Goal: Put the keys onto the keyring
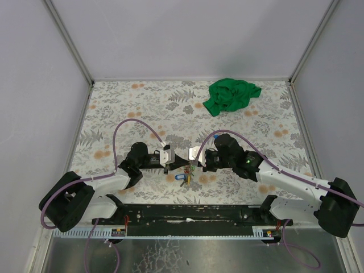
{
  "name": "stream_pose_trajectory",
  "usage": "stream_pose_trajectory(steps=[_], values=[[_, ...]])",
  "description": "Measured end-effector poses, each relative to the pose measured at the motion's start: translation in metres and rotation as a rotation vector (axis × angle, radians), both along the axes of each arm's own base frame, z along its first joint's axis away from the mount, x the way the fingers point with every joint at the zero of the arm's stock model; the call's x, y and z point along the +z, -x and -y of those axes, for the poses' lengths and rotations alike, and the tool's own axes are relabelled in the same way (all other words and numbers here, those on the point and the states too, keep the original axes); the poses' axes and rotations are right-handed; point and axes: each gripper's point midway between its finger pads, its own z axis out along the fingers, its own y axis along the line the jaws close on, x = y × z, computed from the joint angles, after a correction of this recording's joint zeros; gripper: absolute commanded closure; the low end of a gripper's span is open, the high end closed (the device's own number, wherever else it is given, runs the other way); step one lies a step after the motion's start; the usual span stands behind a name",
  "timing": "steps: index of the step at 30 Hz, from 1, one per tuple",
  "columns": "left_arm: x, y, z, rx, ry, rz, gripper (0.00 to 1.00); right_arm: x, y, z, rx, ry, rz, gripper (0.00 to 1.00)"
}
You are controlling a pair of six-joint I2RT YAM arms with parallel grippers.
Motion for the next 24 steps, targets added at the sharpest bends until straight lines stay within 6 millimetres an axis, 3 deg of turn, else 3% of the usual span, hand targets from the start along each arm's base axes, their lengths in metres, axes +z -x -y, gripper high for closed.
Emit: stream_pose_trajectory(steps=[24], values=[[-0.0016, 0.0025, 0.0028, -0.031, -0.010, -0.018, 1.00, -0.0015, 0.0021, 0.0004, 0.004, 0.007, -0.005, 1.00]])
